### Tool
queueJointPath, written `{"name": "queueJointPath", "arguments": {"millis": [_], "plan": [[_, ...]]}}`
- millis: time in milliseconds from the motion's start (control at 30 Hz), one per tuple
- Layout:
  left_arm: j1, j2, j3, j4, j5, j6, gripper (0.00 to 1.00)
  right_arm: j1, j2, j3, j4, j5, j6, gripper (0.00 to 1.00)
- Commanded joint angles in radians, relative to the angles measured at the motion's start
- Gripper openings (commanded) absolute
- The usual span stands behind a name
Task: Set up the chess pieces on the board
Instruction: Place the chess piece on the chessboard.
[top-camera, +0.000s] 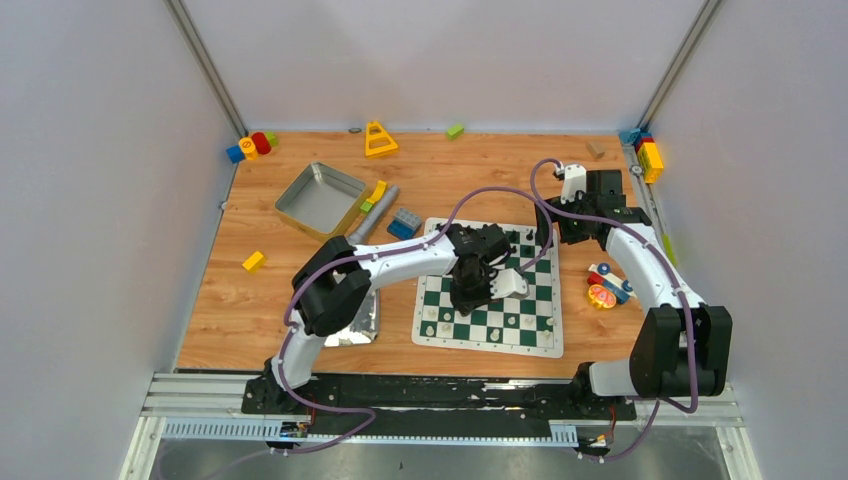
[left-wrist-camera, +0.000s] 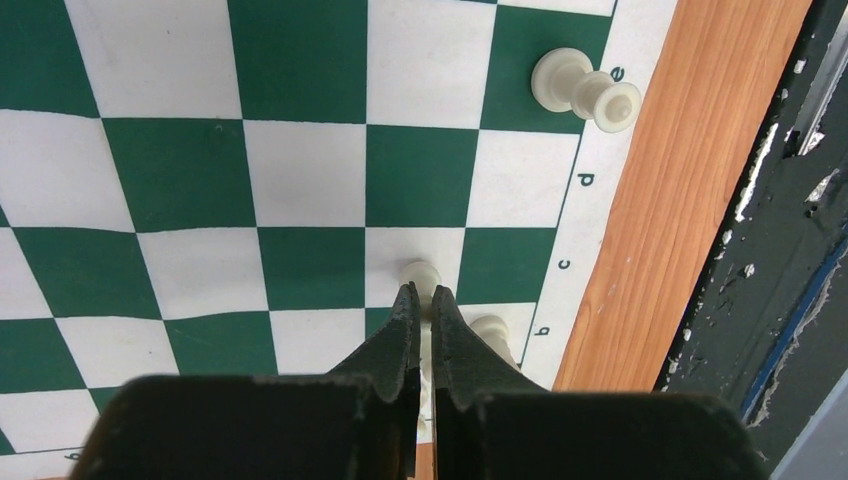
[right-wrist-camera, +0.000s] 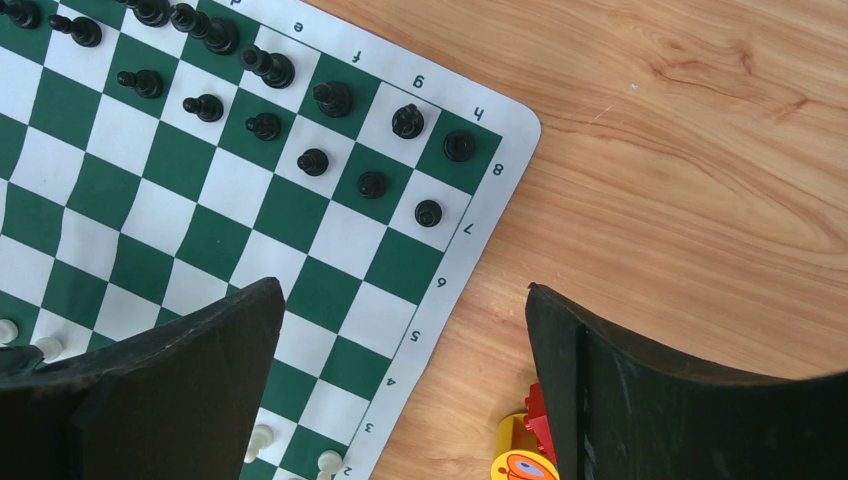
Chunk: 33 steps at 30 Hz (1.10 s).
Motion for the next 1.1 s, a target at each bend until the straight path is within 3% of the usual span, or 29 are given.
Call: {"name": "queueJointPath", "arguments": {"millis": [0,200,467,667,1067], "plan": [[-0.007,0.007,0.001,0.015,0.015,0.02,0.05,-0.003,-0.004,0.038,0.015,-0.002,-0.008,0.92],[-0.005,0.0,0.003,0.017,0.018,0.015,0.16,-0.003,-0.002,0.037,0.013,-0.001,-0.008,0.93],[-0.001,-0.086,-0.01,0.026,-0.019,0.009,0.47,-0.003,-0.002,0.038,0.013,-0.002,-0.008,0.92],[0.044,-0.199,-0.064,0.025,-0.039,0.012,0.53,-0.003,-0.004,0.036,0.012,-0.004,-0.008,0.93],[0.332,-0.491,-0.351,-0.025,-0.069,0.045,0.53,-0.003,0.005,0.039,0.013,-0.005,-0.004,0.92]]}}
